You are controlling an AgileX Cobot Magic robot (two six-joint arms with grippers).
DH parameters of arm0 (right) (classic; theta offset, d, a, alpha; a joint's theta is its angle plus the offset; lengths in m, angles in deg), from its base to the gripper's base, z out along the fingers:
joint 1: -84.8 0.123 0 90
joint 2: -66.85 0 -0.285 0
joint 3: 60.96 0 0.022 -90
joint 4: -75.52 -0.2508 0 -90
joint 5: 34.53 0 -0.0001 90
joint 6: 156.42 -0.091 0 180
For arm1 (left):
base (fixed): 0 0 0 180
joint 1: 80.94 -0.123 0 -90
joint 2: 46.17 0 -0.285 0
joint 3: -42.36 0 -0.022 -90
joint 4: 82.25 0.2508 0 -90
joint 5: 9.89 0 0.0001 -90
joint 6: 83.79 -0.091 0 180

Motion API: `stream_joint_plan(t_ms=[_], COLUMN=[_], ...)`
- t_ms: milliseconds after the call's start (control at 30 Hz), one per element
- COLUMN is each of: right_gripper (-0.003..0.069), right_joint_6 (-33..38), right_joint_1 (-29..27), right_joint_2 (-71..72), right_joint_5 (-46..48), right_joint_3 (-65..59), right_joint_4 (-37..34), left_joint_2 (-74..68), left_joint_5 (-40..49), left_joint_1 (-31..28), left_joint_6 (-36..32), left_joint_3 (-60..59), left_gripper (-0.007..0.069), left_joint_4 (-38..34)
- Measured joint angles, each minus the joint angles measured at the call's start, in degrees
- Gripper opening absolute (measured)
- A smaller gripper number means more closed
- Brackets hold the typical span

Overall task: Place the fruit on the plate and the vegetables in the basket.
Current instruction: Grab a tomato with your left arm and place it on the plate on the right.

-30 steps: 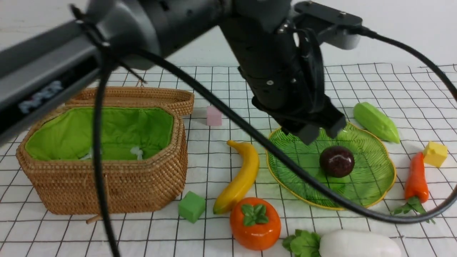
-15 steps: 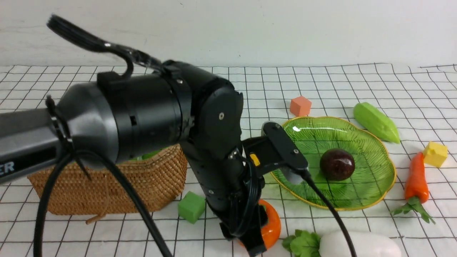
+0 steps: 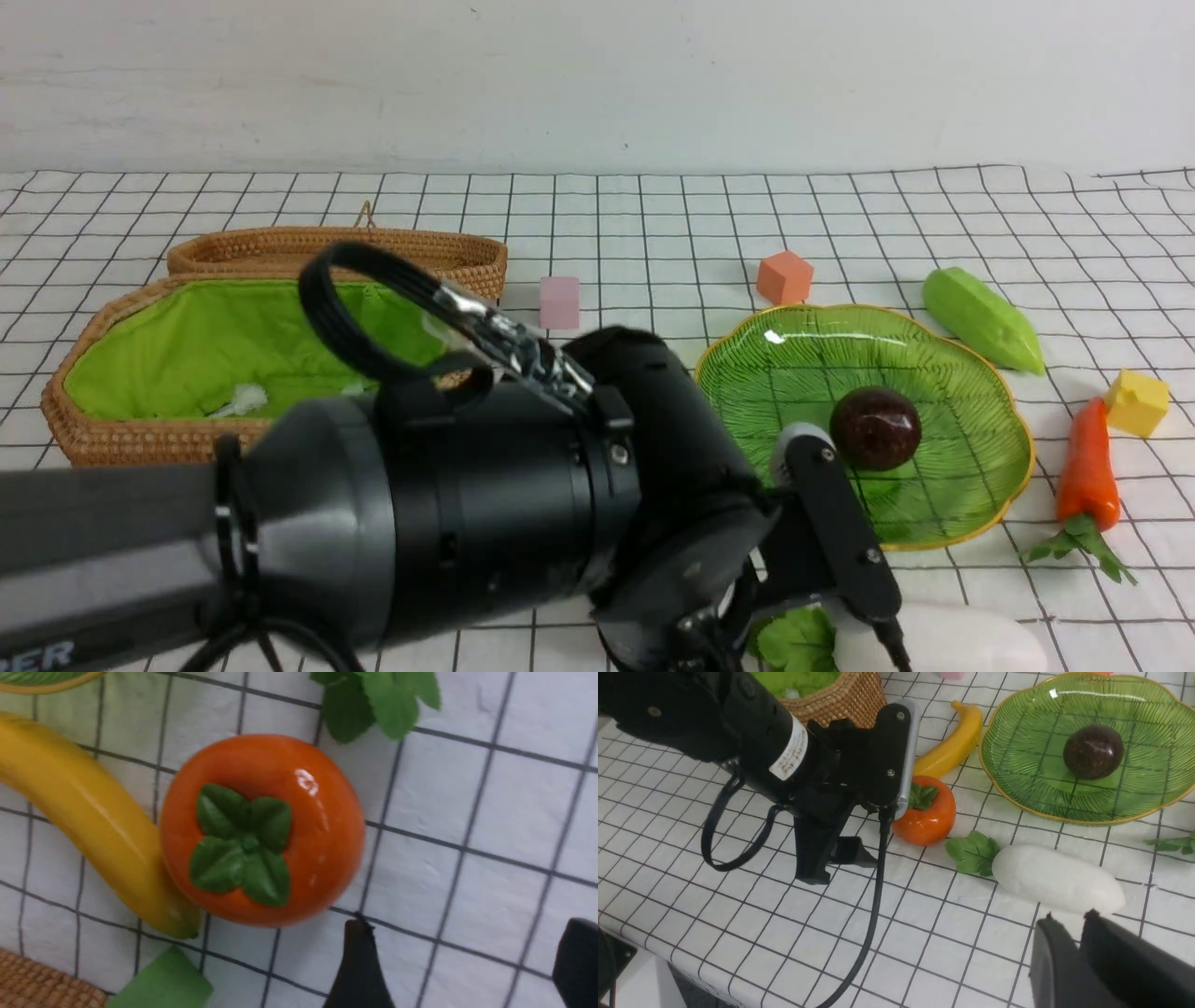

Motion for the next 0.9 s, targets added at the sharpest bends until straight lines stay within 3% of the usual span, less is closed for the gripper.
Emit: stream_joint_plan(t_ms=[133,267,533,700,800,900], right_gripper=[0.0109,0.0111,0.0112,0.0111,0.011,0.0109], right_joint_6=[0.0,0.0,0.0,0.0,0.0,0.0], right_joint_1=[0.0,0.0,0.0,0.0,0.0,0.0], right_joint_2=[0.8,3.0,5.3,5.5,5.5,5.5], right_joint_5=[0.0,0.0,0.0,0.0,0.0,0.0], right_joint_3=[0.0,0.0,0.0,0.0,0.0,0.0], right_joint_4=[-0.6,-1.0,-1.3,-1.7,-1.9,-1.9], left_joint_2=[0.0,0.0,-5.6,-9.9,-11.0,-11.8], left_joint_5=[-7.2,-13.6,-15.1,-14.7,-14.1,-13.6], left_joint_1=[0.0,0.0,0.0,0.0,0.0,0.0], left_joint_6=[3.0,4.3,12.6,22.0,25.4,28.4], left_joint_3=[-3.0,-4.9,-5.0,-4.8,-4.5,-4.1], left_gripper=[0.049,0.0536,0.0632,0.062,0.0589,0.051], left_joint_4=[4.0,7.5,15.8,26.6,29.6,32.3])
